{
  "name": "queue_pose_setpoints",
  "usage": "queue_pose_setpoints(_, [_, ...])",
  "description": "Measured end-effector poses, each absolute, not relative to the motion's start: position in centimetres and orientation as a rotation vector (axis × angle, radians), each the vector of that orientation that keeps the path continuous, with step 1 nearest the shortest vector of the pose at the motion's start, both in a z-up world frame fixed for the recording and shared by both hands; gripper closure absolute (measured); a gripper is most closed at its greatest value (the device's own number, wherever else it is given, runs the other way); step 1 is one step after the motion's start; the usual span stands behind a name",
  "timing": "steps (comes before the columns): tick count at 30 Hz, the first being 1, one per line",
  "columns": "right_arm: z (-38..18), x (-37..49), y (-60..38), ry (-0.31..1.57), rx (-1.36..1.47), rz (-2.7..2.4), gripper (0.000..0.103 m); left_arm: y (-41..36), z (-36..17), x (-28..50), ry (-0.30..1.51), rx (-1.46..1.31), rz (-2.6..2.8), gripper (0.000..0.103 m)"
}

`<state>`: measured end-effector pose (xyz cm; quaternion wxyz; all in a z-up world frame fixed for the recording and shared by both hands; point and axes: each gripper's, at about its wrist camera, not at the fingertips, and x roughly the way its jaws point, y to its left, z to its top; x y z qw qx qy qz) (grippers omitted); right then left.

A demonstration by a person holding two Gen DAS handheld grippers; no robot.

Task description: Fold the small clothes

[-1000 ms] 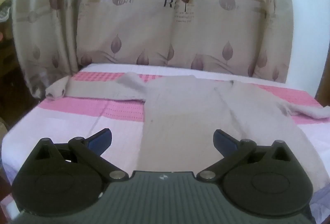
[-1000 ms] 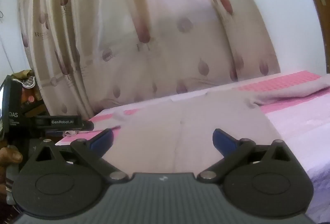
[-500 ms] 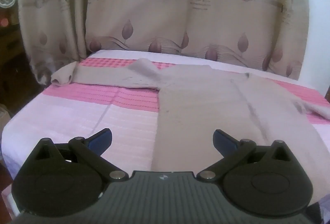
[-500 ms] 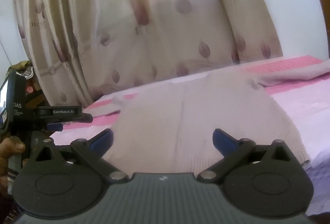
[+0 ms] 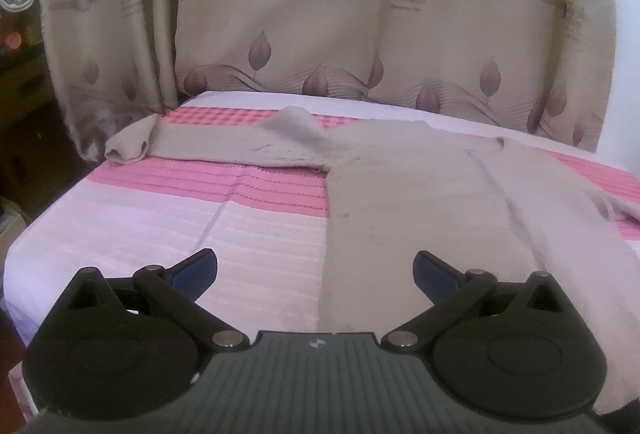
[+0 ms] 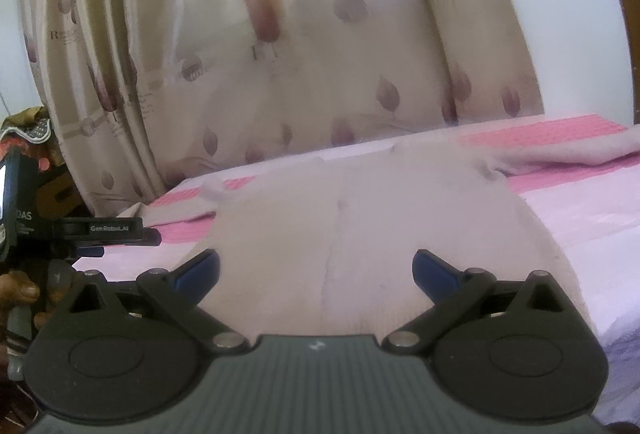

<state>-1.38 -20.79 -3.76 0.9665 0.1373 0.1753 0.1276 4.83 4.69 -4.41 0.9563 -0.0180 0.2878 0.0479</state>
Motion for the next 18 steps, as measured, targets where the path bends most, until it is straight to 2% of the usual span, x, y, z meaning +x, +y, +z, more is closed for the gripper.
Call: queue_pose_setpoints(18, [-4.2,0.6,-19.3,0.388,0.254,0.291,0.000,6.5,-5.2,7.7,0.606,-0.048,0.147,0.000])
